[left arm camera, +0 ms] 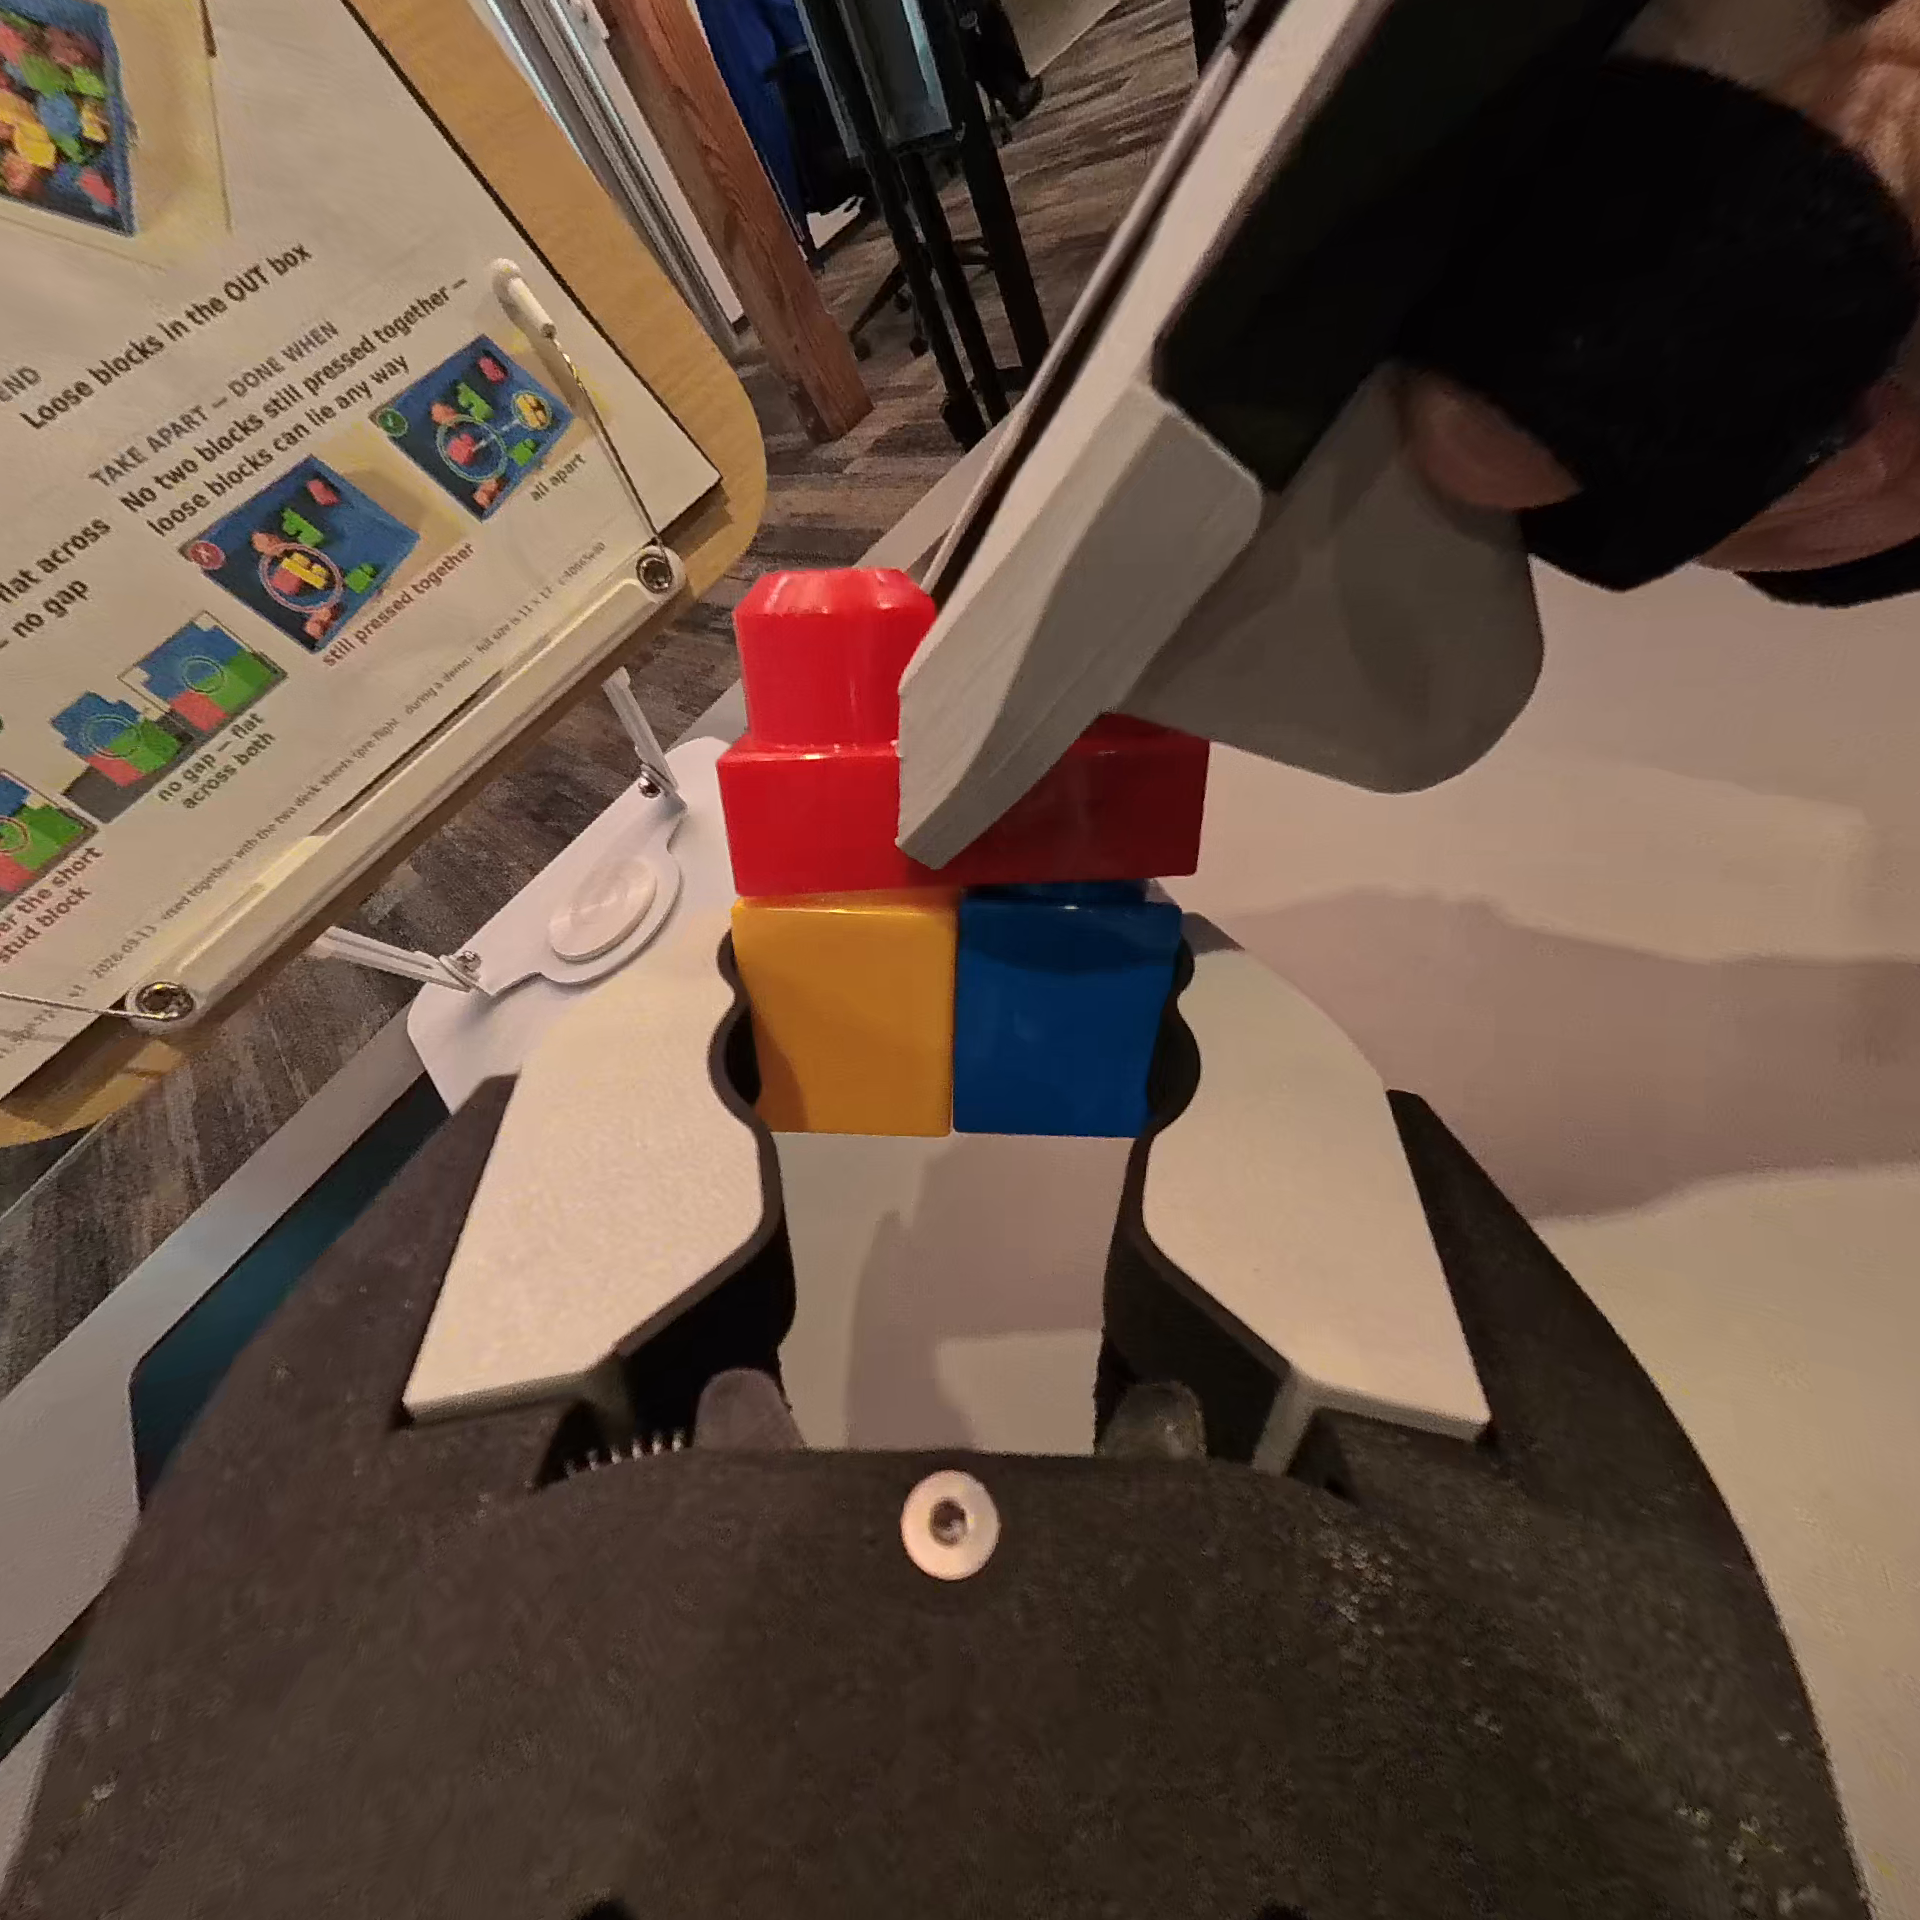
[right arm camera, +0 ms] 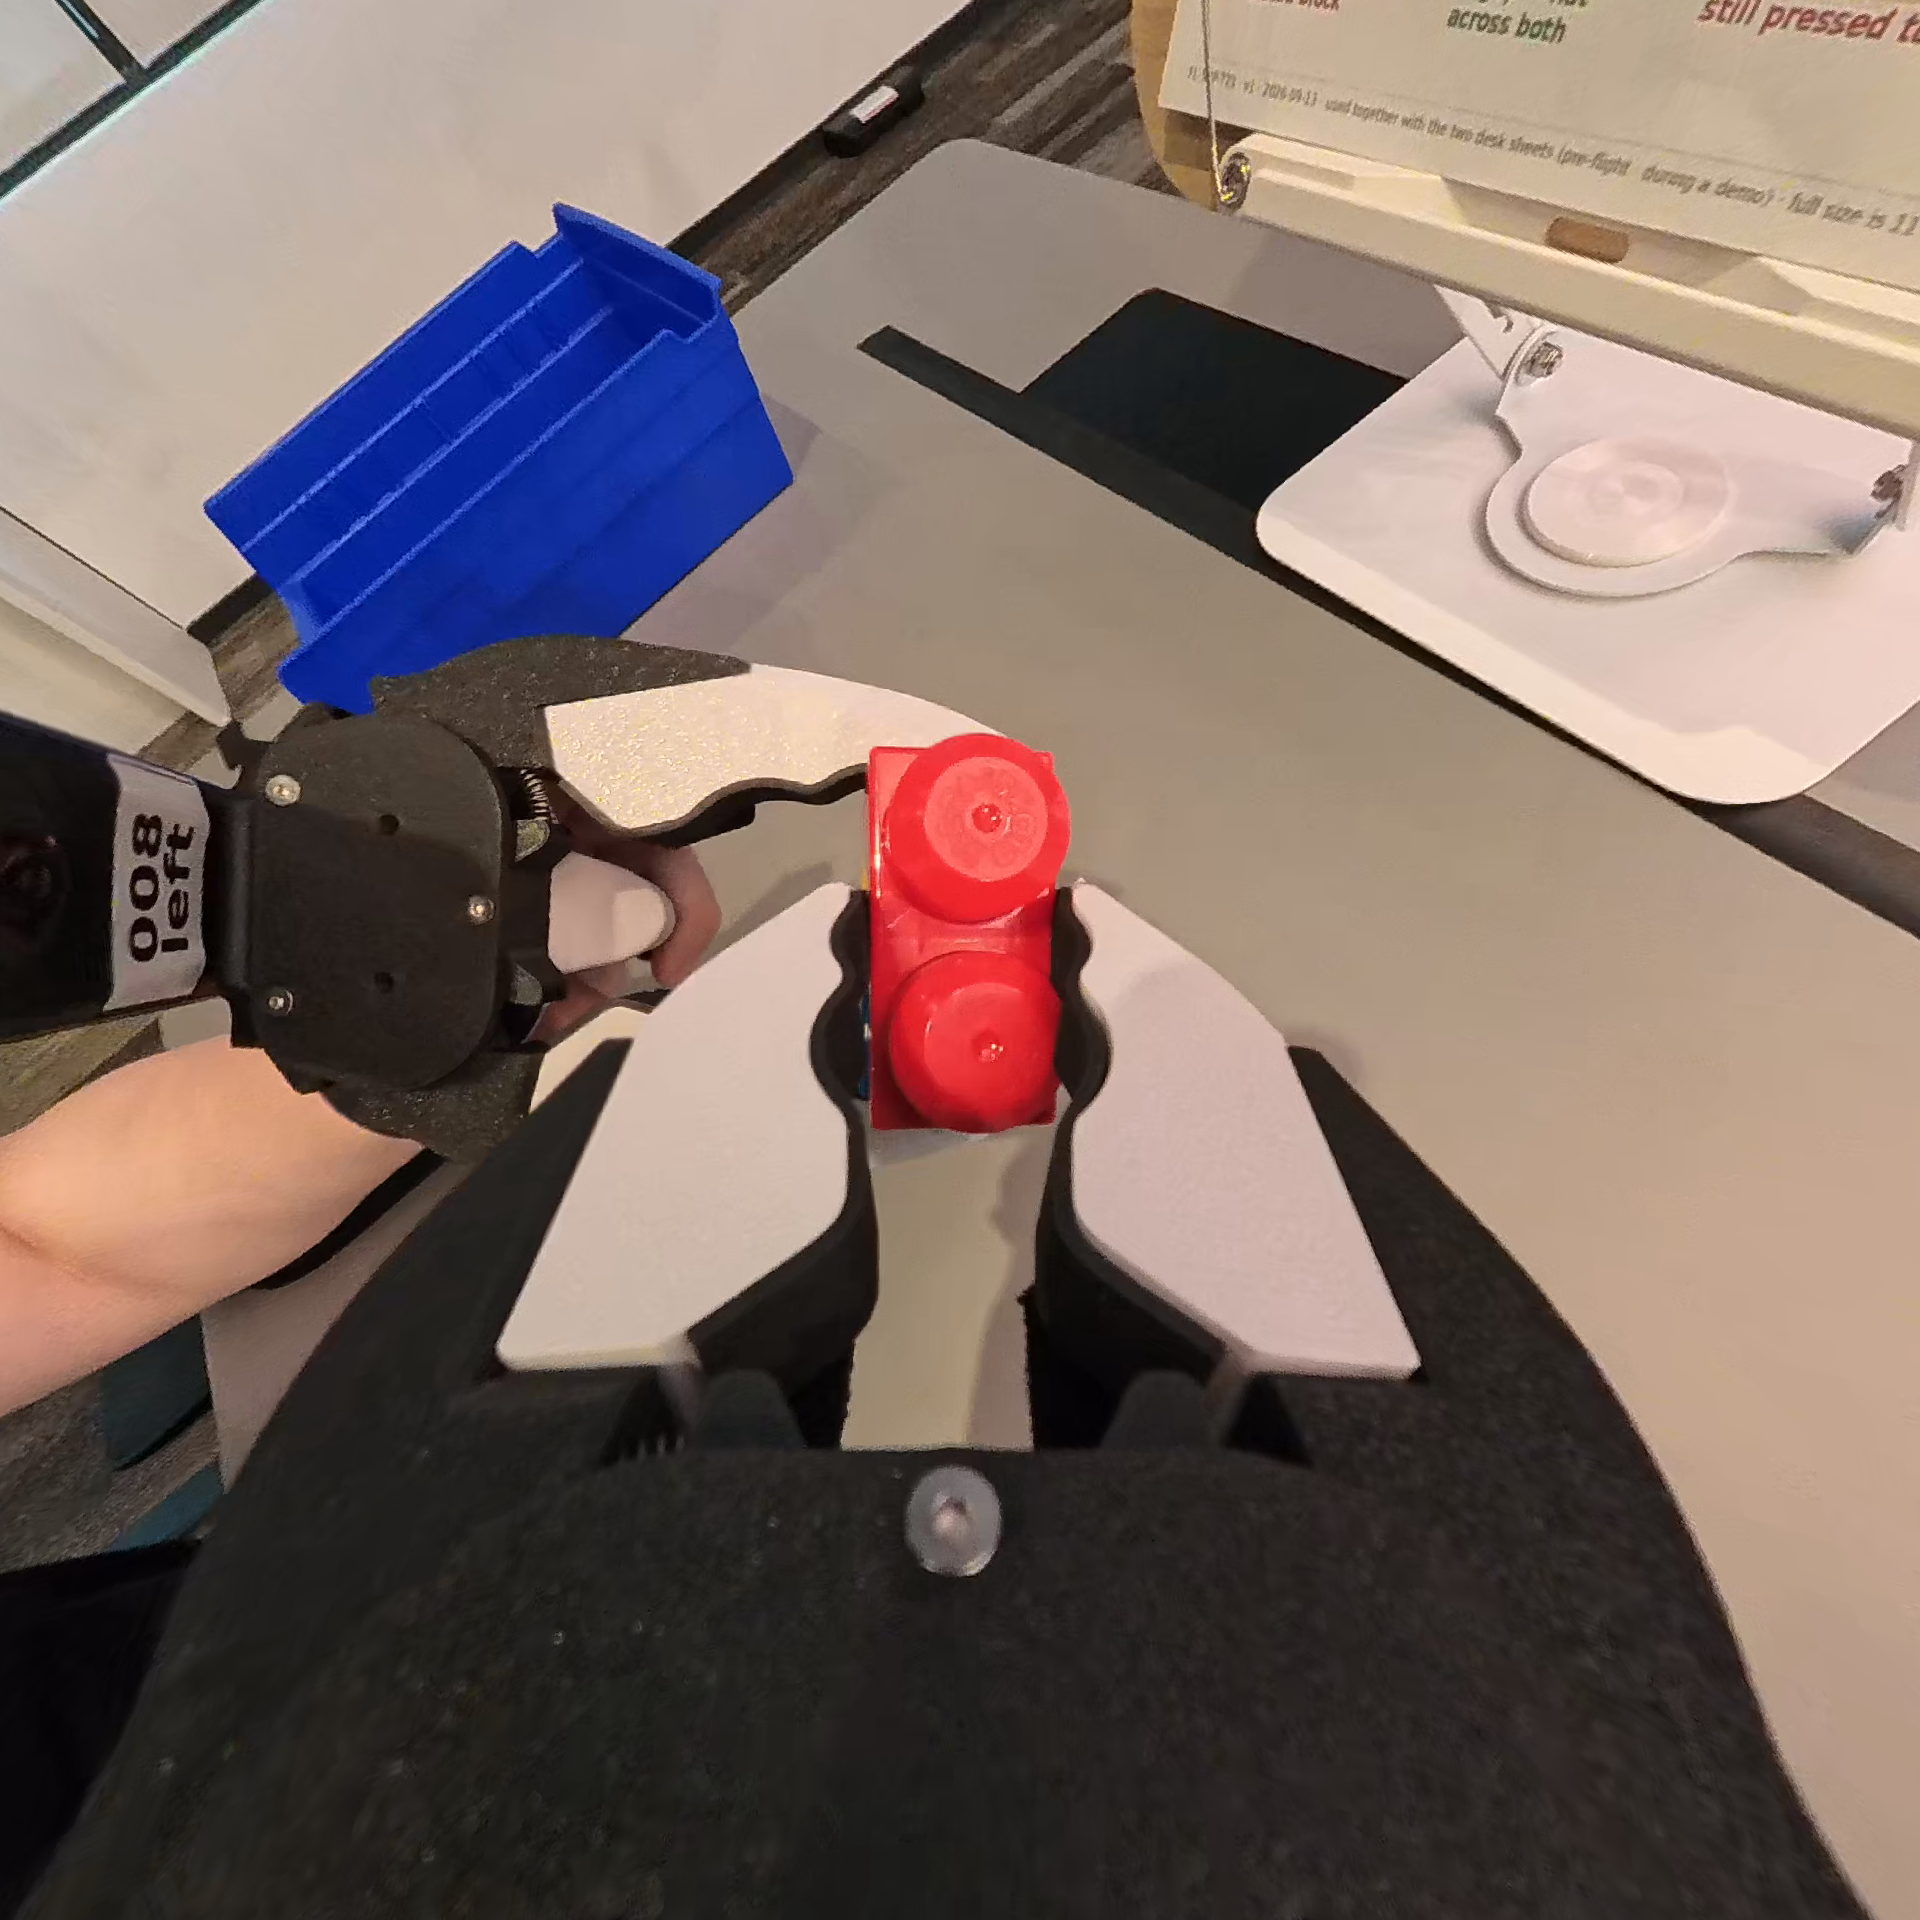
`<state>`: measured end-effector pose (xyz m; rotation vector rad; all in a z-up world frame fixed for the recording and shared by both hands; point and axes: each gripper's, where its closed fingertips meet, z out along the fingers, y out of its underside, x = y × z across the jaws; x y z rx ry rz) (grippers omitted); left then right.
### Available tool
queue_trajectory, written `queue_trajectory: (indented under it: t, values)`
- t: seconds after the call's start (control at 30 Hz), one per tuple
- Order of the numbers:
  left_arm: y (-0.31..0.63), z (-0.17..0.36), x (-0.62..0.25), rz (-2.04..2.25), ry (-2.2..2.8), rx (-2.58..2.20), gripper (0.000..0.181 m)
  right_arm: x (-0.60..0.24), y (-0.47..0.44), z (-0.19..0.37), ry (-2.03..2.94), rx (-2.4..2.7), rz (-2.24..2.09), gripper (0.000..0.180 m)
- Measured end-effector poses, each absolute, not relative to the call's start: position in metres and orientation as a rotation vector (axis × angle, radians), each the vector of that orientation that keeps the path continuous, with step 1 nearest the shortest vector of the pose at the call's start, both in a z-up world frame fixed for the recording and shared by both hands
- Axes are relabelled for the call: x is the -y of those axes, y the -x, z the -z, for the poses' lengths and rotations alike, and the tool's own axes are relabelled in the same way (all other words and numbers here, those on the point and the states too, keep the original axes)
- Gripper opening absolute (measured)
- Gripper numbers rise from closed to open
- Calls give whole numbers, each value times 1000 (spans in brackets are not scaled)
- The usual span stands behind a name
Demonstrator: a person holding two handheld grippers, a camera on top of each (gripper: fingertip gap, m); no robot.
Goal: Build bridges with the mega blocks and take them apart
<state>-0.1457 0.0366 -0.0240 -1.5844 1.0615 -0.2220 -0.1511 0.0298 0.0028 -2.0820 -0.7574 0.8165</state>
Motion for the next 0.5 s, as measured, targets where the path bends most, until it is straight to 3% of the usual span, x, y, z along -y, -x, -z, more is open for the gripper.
queue_trajectory:
  t: [0.33, 0.4, 0.5]
  values:
    - [146, 13, -39, 238, 1578, -1055, 74, -33, 150, -18, 1995, 753, -839, 33]
    - [146, 8, -38, 202, 1544, -1065, 74, -35, 138, -27, 1995, 704, -854, 50]
    - [146, 7, -37, 169, 1523, -1070, 74, -32, 122, -38, 1983, 662, -921, 50]
